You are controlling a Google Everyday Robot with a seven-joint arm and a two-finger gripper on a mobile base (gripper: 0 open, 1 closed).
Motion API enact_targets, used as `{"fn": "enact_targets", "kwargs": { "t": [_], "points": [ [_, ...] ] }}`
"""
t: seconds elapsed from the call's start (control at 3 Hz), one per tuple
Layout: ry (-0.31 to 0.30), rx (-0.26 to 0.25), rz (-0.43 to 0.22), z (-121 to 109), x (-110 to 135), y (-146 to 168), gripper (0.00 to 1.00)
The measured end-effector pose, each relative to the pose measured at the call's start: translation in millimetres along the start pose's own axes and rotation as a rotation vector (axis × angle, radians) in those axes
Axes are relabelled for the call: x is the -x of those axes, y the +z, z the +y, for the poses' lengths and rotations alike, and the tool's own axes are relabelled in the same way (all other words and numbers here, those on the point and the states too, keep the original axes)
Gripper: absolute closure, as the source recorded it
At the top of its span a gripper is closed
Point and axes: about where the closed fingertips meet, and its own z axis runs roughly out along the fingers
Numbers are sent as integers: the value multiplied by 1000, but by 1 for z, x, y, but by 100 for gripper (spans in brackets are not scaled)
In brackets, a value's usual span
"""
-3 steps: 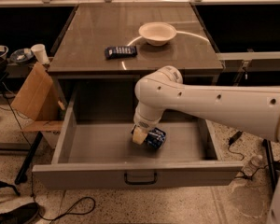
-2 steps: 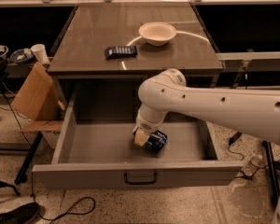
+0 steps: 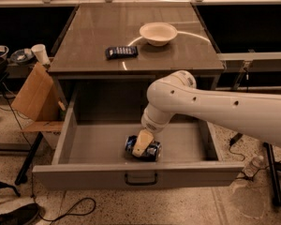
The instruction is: Place pepsi can into top drawer
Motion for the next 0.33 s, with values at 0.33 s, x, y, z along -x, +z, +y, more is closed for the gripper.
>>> {"fn": "enact_targets", "kwargs": {
  "t": [0.33],
  "points": [
    [4, -1, -4, 0, 0, -1, 0]
  ]
}}
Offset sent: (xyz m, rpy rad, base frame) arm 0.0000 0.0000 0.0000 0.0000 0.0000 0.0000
